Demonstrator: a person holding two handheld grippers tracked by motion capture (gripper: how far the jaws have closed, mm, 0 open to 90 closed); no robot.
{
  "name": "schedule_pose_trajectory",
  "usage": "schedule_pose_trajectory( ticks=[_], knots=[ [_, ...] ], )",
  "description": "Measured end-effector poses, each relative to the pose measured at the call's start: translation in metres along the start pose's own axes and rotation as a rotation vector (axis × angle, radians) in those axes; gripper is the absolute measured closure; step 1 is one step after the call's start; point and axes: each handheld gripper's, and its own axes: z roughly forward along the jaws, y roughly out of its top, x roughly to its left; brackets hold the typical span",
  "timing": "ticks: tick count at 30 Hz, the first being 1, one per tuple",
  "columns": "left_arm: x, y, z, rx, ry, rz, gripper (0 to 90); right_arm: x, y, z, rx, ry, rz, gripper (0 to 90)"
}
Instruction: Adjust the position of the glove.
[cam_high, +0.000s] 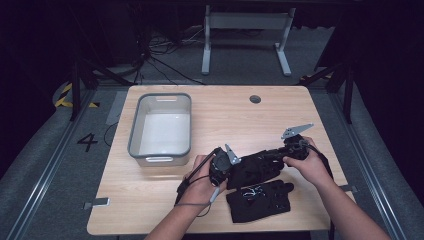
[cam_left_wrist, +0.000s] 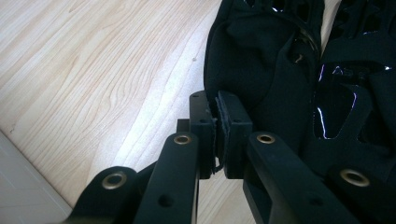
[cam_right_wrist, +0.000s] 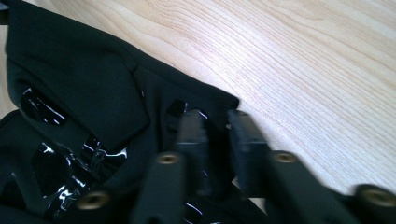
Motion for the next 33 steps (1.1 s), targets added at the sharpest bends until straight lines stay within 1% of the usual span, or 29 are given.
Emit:
schedule_pose_trajectory(
  ticks=[1,3,7,8,12,16,17,20,22,23,24,25,27,29,32,33],
  knots=[
    [0.0,0.0,0.0,0.0,-0.001,0.0,85.9,0.001,0.0,-0.002,-0.002,-0.004,-0.009,87.1],
    [0.0,0.0,0.0,-0.003,-0.002,0.0,85.9,0.002,0.0,-0.007,-0.014,-0.021,-0.031,88.7],
    [-0.001,0.0,-0.004,-0.009,-0.006,0.0,85.8,0.007,-0.001,-0.018,-0.053,-0.05,-0.054,89.3],
    [-0.001,0.0,-0.005,-0.016,-0.004,-0.001,85.8,0.009,-0.002,-0.021,-0.065,-0.059,-0.066,89.3],
    [-0.005,0.0,-0.012,-0.031,-0.001,0.006,85.8,0.019,-0.007,-0.034,-0.121,-0.071,-0.099,89.3],
    [-0.014,0.0,-0.021,-0.033,-0.001,0.035,85.8,0.032,-0.017,-0.049,-0.156,-0.074,-0.127,89.3],
    [-0.017,0.0,-0.023,-0.035,0.001,0.039,85.8,0.036,-0.02,-0.053,-0.164,-0.076,-0.133,89.3],
    [-0.028,0.0,-0.028,-0.037,0.005,0.067,85.7,0.048,-0.029,-0.063,-0.183,-0.078,-0.158,89.4],
    [-0.034,-0.002,-0.031,-0.016,0.009,0.095,85.6,0.054,-0.034,-0.067,-0.186,-0.082,-0.173,89.4],
    [-0.038,-0.003,-0.031,-0.014,0.013,0.101,85.6,0.057,-0.036,-0.069,-0.188,-0.081,-0.179,89.3],
    [-0.041,-0.004,-0.032,-0.001,0.009,0.105,85.5,0.06,-0.038,-0.07,-0.191,-0.072,-0.182,89.3],
    [-0.043,-0.004,-0.033,0.013,-0.004,0.115,85.4,0.063,-0.041,-0.072,-0.189,-0.069,-0.185,89.3],
    [-0.045,-0.006,-0.034,0.041,-0.05,0.098,85.1,0.07,-0.046,-0.075,-0.19,-0.062,-0.193,89.3],
    [-0.046,-0.008,-0.035,0.058,-0.096,0.091,84.9,0.075,-0.053,-0.076,-0.186,-0.039,-0.187,89.3],
    [-0.049,-0.01,-0.035,0.09,-0.137,0.087,84.5,0.085,-0.066,-0.078,-0.168,-0.013,-0.184,89.2],
    [-0.05,-0.011,-0.034,0.109,-0.159,0.086,84.2,0.088,-0.07,-0.079,-0.164,-0.004,-0.182,89.2]
  ],
)
